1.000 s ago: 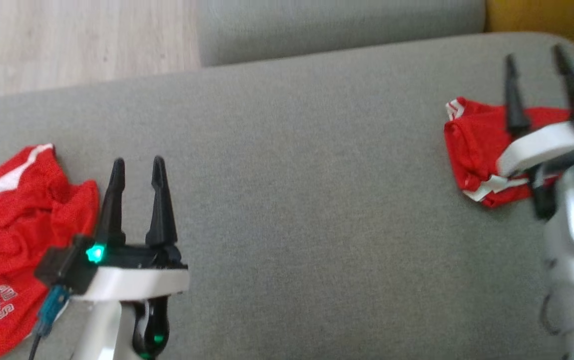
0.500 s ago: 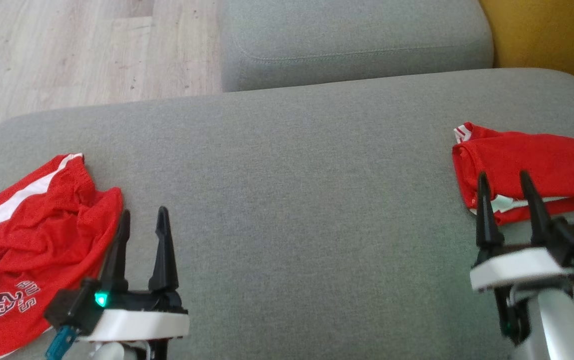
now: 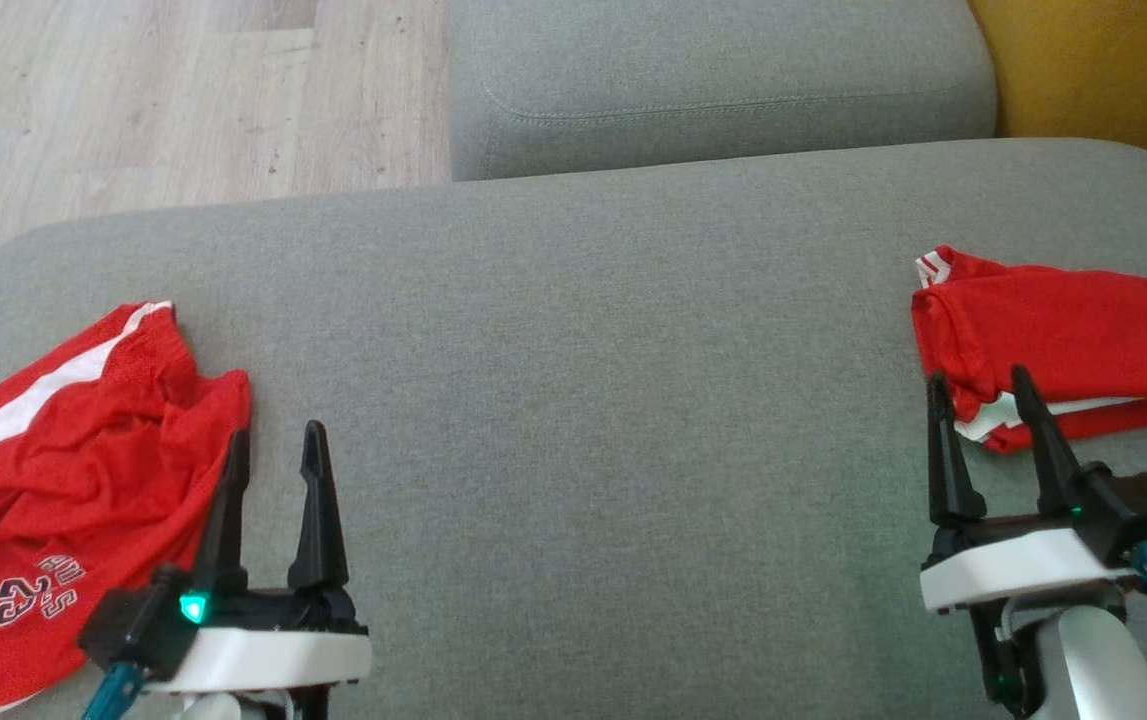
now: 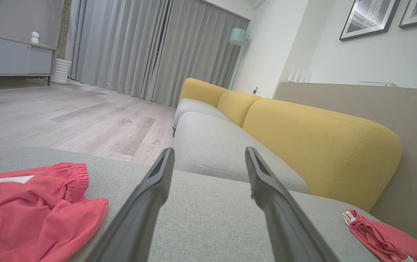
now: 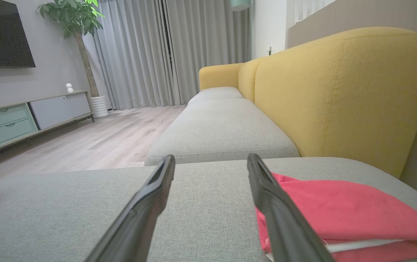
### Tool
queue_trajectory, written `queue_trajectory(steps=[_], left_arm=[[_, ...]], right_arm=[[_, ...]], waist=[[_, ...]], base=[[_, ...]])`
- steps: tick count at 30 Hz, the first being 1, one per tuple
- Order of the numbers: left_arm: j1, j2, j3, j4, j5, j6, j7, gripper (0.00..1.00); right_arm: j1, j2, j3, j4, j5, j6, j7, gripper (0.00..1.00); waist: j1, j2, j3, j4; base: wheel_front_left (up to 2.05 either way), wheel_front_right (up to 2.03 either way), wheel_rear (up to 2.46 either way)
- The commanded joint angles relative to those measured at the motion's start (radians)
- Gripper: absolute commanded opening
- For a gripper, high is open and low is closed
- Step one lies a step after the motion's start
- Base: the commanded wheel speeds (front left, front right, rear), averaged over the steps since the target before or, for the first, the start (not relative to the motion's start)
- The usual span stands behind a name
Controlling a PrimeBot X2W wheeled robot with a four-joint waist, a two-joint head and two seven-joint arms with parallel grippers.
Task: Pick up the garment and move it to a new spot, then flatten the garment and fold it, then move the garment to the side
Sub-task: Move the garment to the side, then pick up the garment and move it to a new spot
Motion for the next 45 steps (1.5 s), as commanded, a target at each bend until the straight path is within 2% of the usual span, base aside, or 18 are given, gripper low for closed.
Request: queue_trajectory(steps=[1, 16, 26, 36, 45], left_arm=[[-0.027, 0.005, 0.031, -0.040, -0.004, -0.006, -0.005, 1.00], [-0.037, 0.005, 0.028, -0.021, 0.004, -0.006, -0.005, 1.00], [-0.030, 0.005, 0.048, -0.004, 0.017, 0.015, -0.005, 1.00], [-0.011, 0.005, 0.089, 0.001, 0.043, 0.013, -0.005, 1.00], [-0.001, 0.005, 0.102, 0.001, 0.055, 0.009, -0.005, 1.00]], right_arm=[[-0.024, -0.002, 0.026, -0.039, 0.009, -0.001, -0.013, 1.00], [-0.017, -0.002, 0.025, -0.038, 0.021, -0.001, -0.013, 1.00], [0.009, -0.002, 0.061, -0.034, 0.037, -0.001, -0.014, 1.00], [0.028, -0.002, 0.099, -0.021, 0.071, -0.001, -0.014, 1.00], [0.030, -0.002, 0.107, -0.021, 0.092, -0.001, -0.014, 1.00]], waist=[[0.0000, -0.0001, 0.000, -0.001], [0.0000, -0.0001, 0.001, 0.016], [0.0000, -0.0001, -0.023, 0.148], [0.0000, -0.0001, -0.052, 0.295], [0.0000, -0.0001, -0.052, 0.352]], base=[[0.00, 0.00, 0.00], [0.00, 0.00, 0.00], [0.00, 0.00, 0.00], [0.00, 0.00, 0.00], [0.00, 0.00, 0.00]])
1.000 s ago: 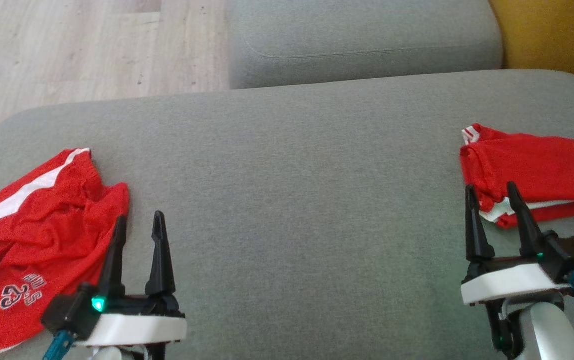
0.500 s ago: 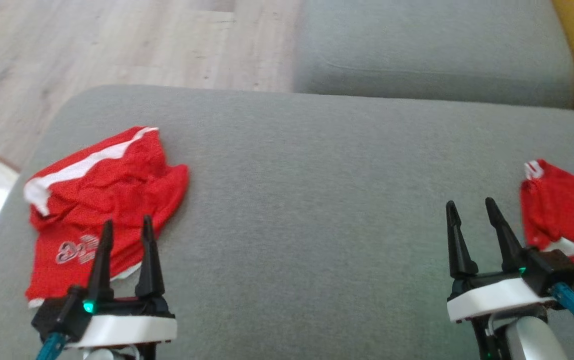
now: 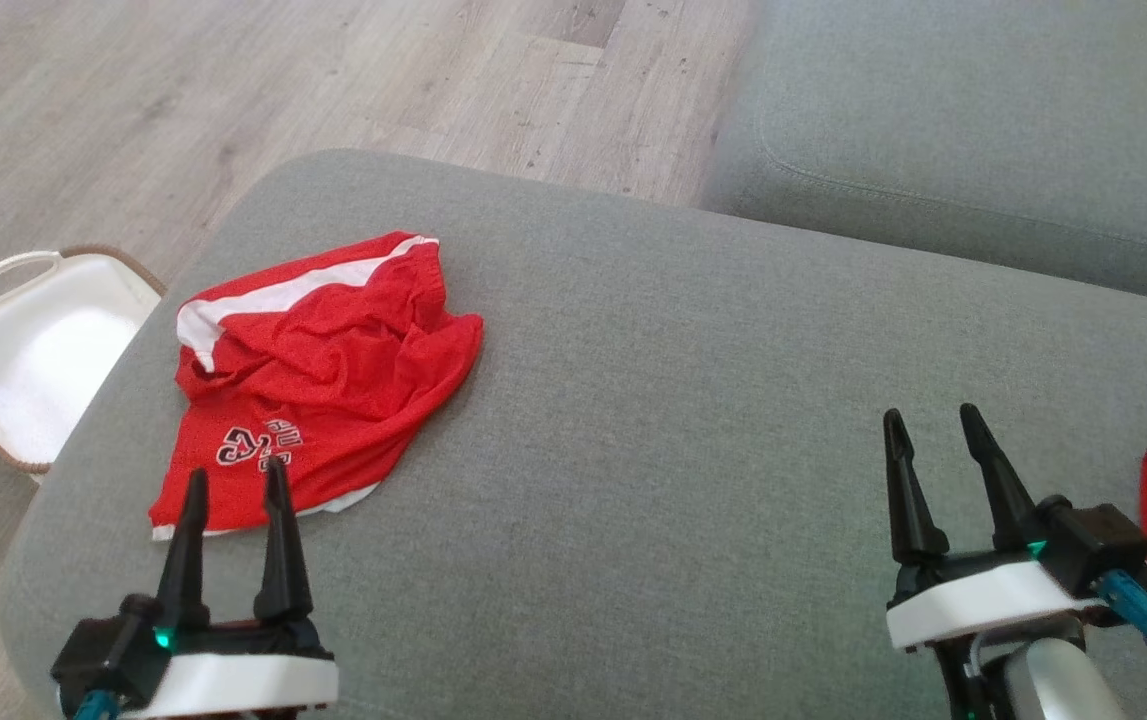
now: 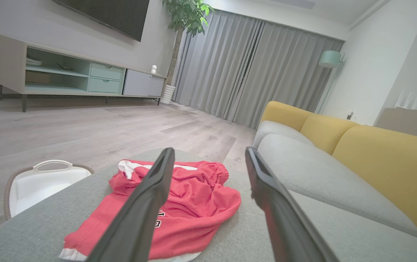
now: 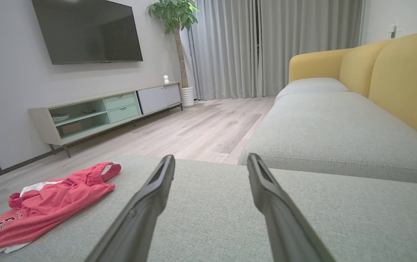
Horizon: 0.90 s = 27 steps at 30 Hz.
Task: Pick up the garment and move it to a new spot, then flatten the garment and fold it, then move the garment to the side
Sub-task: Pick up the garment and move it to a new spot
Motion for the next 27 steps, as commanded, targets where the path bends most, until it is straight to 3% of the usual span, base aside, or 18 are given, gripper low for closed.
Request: queue_trajectory(steps=[1, 8, 13, 16, 21, 27], left_arm=[[-0.041, 0.004, 0.039, -0.033, 0.008, -0.002, -0.005, 1.00], [-0.080, 0.005, 0.084, -0.018, 0.035, -0.006, -0.005, 1.00], [-0.152, 0.038, 0.106, 0.039, 0.057, -0.010, -0.005, 1.00], [-0.232, 0.088, 0.110, 0.129, 0.061, -0.011, 0.009, 1.00], [-0.414, 0.229, 0.100, 0.388, 0.052, -0.014, 0.152, 1.00], [-0.577, 0.309, 0.083, 0.629, 0.012, -0.016, 0.287, 1.00]], right_arm=[[-0.015, -0.004, 0.026, -0.032, 0.006, -0.001, -0.012, 1.00], [-0.023, -0.004, 0.024, -0.038, 0.000, -0.001, -0.012, 1.00], [-0.044, -0.004, 0.012, -0.052, -0.022, -0.001, -0.012, 1.00], [-0.066, -0.004, 0.003, -0.065, -0.043, -0.001, -0.012, 1.00], [-0.114, -0.004, -0.008, -0.092, -0.091, -0.001, -0.012, 1.00], [-0.146, -0.004, -0.024, -0.124, -0.146, -0.001, -0.012, 1.00]], waist=[[0.0001, 0.0000, 0.003, 0.002], [0.0001, 0.0000, 0.041, -0.023], [0.0001, 0.0000, 0.093, -0.047], [0.0001, 0.0000, 0.142, -0.065], [0.0001, 0.0000, 0.242, -0.099], [0.0001, 0.0000, 0.322, -0.121]], base=[[0.00, 0.00, 0.00], [0.00, 0.00, 0.00], [0.00, 0.00, 0.00], [0.00, 0.00, 0.00], [0.00, 0.00, 0.00], [0.00, 0.00, 0.00]])
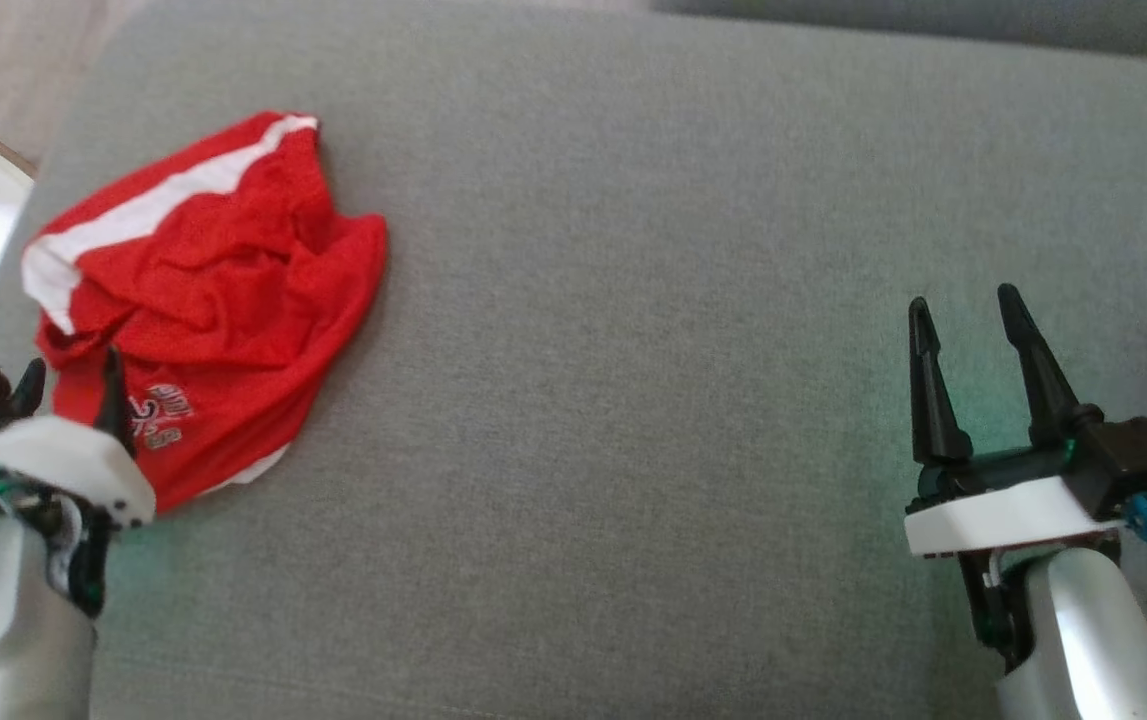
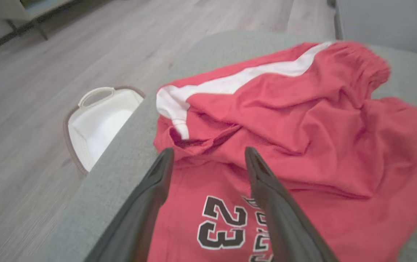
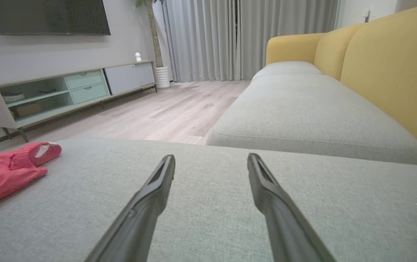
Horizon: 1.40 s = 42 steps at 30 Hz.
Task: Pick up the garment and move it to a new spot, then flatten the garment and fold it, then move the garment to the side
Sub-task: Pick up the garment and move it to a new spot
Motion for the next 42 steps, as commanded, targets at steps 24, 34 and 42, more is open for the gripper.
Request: queue_trajectory(steps=[24, 34, 42], left_arm=[[-0.273, 0.127, -0.020, 0.338, -0.123, -0.006, -0.100, 0.00], [-0.269, 0.144, -0.074, 0.099, -0.164, -0.006, -0.279, 0.00], [-0.241, 0.124, -0.234, -0.289, -0.159, -0.006, -0.273, 0.00]], right_arm=[[-0.048, -0.003, 0.026, -0.154, -0.030, -0.001, 0.034, 1.00], [-0.041, -0.003, 0.038, -0.096, 0.041, -0.001, 0.002, 1.00], [-0.041, -0.003, 0.048, -0.064, 0.083, -0.001, -0.009, 1.00]], waist=[[-0.0003, 0.0000, 0.071, -0.079], [-0.0003, 0.0000, -0.024, -0.133], [-0.0003, 0.0000, -0.058, -0.204]], base=[[0.00, 0.00, 0.00], [0.00, 0.00, 0.00], [0.00, 0.00, 0.00]])
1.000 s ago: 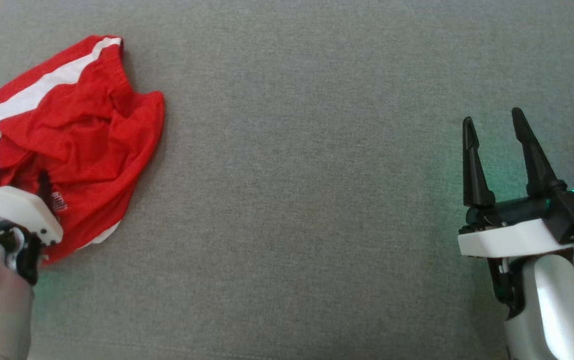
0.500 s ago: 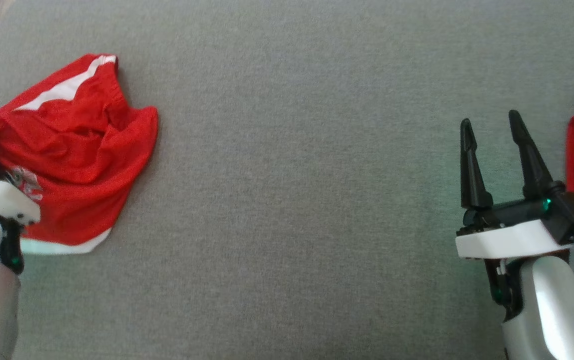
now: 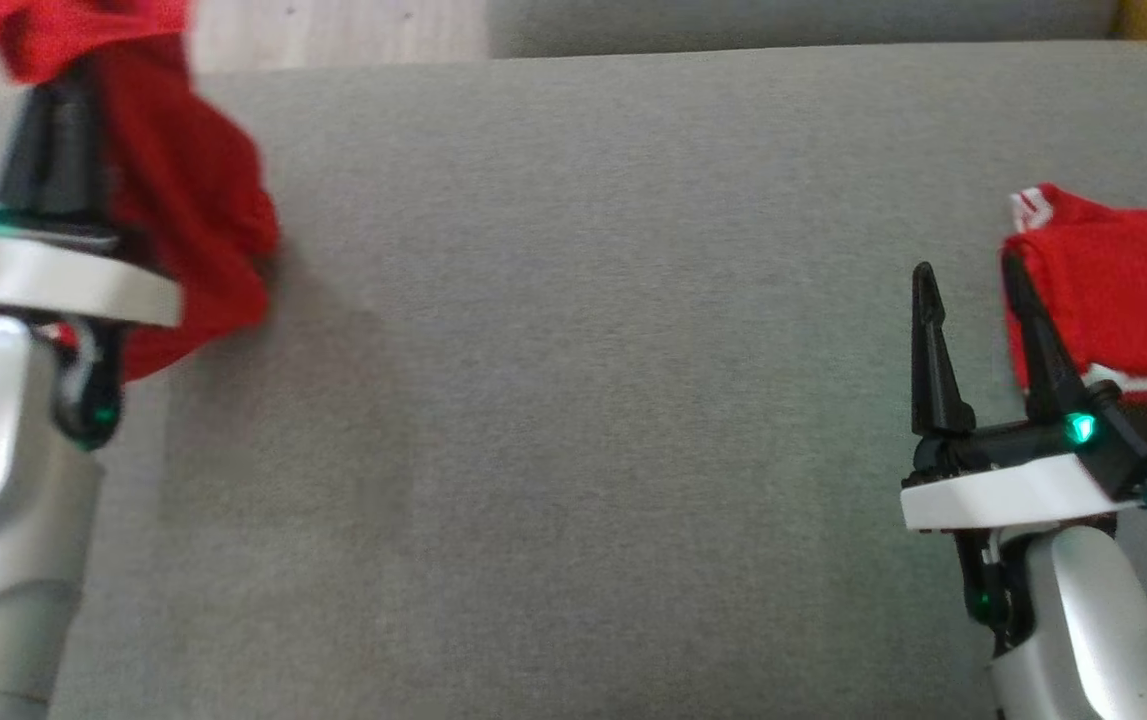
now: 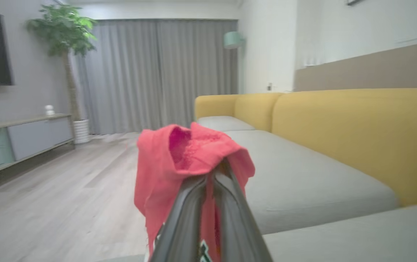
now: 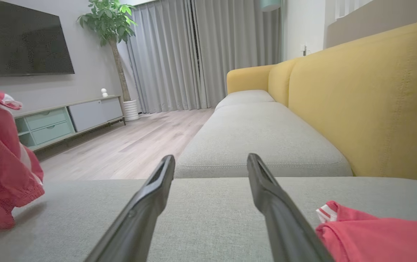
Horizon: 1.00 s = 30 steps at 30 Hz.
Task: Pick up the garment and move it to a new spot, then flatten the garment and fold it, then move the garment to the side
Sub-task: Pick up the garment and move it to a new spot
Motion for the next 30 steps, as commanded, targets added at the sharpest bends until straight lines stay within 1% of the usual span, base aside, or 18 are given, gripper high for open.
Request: queue_trajectory(steps=[1, 5, 9, 13, 17, 18, 19, 21, 24, 30], left_arm=[[-0.027, 0.038, 0.008, -0.058, -0.005, 0.002, 0.011, 0.00], [-0.032, 0.033, -0.111, -0.198, -0.022, 0.002, 0.102, 0.00], [-0.046, 0.011, -0.241, -0.280, -0.037, 0.002, 0.181, 0.00], [-0.073, -0.033, -0.351, -0.280, -0.054, 0.002, 0.207, 0.00], [-0.106, -0.091, -0.430, -0.220, -0.077, 0.002, 0.189, 0.00], [-0.115, -0.103, -0.439, -0.200, -0.079, 0.002, 0.175, 0.46], [-0.125, -0.114, -0.447, -0.180, -0.081, 0.002, 0.159, 1.00], [-0.142, -0.135, -0.448, -0.139, -0.084, 0.002, 0.128, 1.00], [-0.164, -0.154, -0.435, -0.089, -0.088, 0.003, 0.076, 1.00], [-0.166, -0.144, -0.390, -0.040, -0.096, 0.014, 0.010, 1.00]], right_arm=[[-0.013, -0.003, 0.026, -0.029, 0.008, -0.001, -0.013, 1.00], [-0.030, -0.003, 0.034, -0.037, 0.024, -0.001, -0.013, 1.00], [-0.044, -0.003, 0.045, -0.049, 0.046, -0.001, -0.013, 1.00], [-0.059, -0.003, 0.053, -0.054, 0.066, -0.001, -0.014, 1.00], [-0.073, -0.003, 0.061, -0.055, 0.080, -0.001, -0.014, 1.00], [-0.076, -0.003, 0.064, -0.054, 0.083, -0.001, -0.014, 1.00], [-0.078, -0.003, 0.064, -0.054, 0.086, -0.001, -0.014, 1.00], [-0.078, -0.003, 0.064, -0.053, 0.088, -0.001, -0.014, 1.00], [-0.071, -0.003, 0.051, -0.053, 0.085, -0.001, -0.014, 1.00], [-0.055, -0.003, 0.026, -0.050, 0.065, -0.001, -0.014, 1.00]], waist=[[0.0002, 0.0000, -0.003, -0.029], [0.0002, 0.0000, 0.020, -0.090], [0.0002, 0.0000, 0.051, -0.158], [0.0002, 0.0000, 0.079, -0.222], [0.0002, 0.0000, 0.097, -0.272], [0.0002, 0.0000, 0.099, -0.283], [0.0002, 0.0000, 0.101, -0.289], [0.0002, 0.0000, 0.100, -0.295], [0.0002, 0.0000, 0.093, -0.287], [0.0002, 0.0000, 0.057, -0.221]], base=[[0.00, 0.00, 0.00], [0.00, 0.00, 0.00], [0.00, 0.00, 0.00], [0.00, 0.00, 0.00], [0.00, 0.00, 0.00], [0.00, 0.00, 0.00], [0.00, 0.00, 0.00], [0.00, 0.00, 0.00], [0.00, 0.00, 0.00], [0.00, 0.00, 0.00]])
